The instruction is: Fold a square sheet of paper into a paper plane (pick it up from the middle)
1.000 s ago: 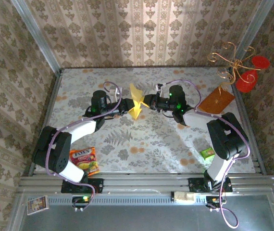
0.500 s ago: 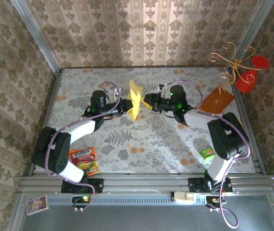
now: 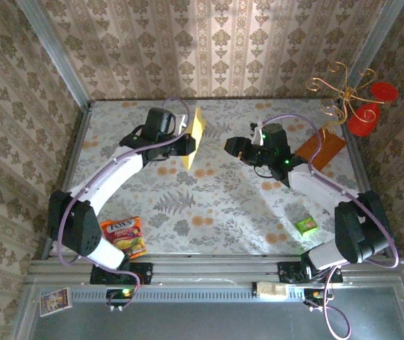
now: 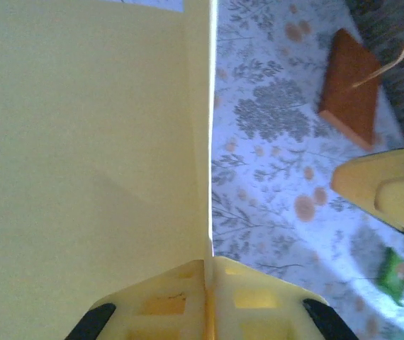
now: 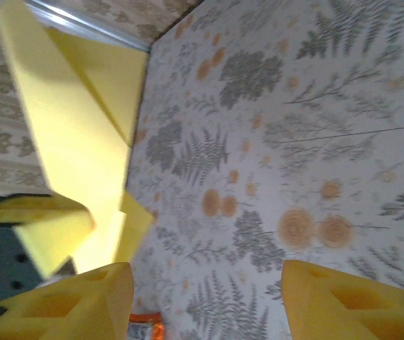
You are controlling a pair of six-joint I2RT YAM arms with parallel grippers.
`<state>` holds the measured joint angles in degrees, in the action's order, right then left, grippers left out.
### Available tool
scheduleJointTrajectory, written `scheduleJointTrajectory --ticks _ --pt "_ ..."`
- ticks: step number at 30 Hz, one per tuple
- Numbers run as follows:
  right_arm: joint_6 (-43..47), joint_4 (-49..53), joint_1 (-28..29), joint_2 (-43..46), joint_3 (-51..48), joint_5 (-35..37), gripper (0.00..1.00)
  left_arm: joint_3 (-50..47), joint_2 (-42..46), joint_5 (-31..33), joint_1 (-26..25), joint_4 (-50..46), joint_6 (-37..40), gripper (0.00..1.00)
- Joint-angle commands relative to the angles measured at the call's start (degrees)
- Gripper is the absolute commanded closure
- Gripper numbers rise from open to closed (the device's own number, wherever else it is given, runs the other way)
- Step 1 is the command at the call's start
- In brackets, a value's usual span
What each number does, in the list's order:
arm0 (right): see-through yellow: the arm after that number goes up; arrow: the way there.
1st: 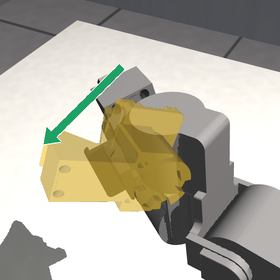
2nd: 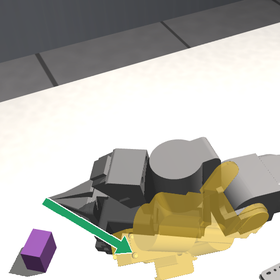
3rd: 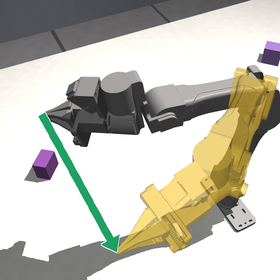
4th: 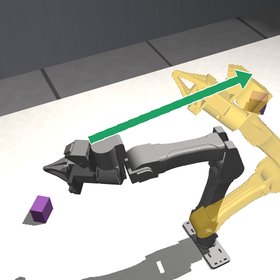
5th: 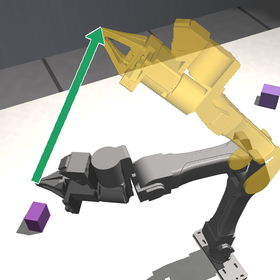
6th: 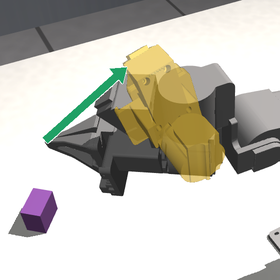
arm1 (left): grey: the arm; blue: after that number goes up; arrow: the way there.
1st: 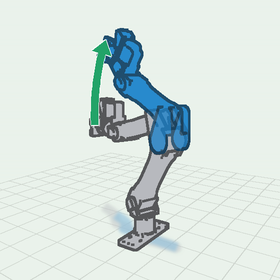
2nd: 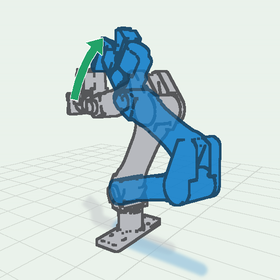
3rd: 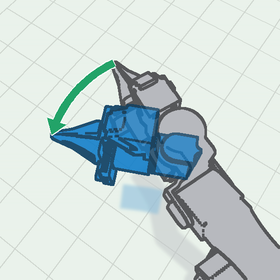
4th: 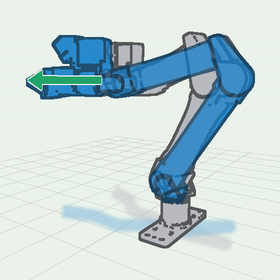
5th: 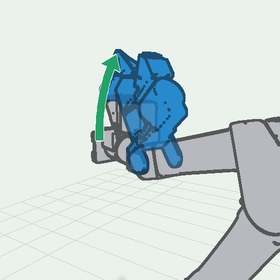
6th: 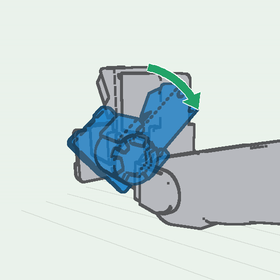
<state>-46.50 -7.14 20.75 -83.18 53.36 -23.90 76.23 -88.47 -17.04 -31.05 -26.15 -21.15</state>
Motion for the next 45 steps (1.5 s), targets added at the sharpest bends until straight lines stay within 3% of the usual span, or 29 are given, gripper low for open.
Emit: scheduleJointTrajectory --ticks 1,9,14,35,45 --pt "5.6 8.4 -0.6 3.0 -0.5 8.0 0.39 5.8 -3.9 17.2 -2.8 -16.0 12.1 0.89" --pt "6.7 13.6 -1.5 7.3 -1.4 16.1 0.39 15.5 -15.9 44.4 -10.5 -24.5 19.0 0.91" --pt "6.1 16.2 -2.4 7.8 -1.6 19.0 0.39 15.7 -22.6 52.2 -12.9 -25.2 20.0 0.92" --pt "3.8 18.2 -4.6 5.6 -2.4 19.6 0.39 10.9 -34.6 60.2 -15.5 -18.6 18.0 0.88" --pt "2.7 17.7 -5.0 4.4 -2.3 18.5 0.39 10.0 -32.7 51.2 -17.0 -18.8 13.3 0.78"
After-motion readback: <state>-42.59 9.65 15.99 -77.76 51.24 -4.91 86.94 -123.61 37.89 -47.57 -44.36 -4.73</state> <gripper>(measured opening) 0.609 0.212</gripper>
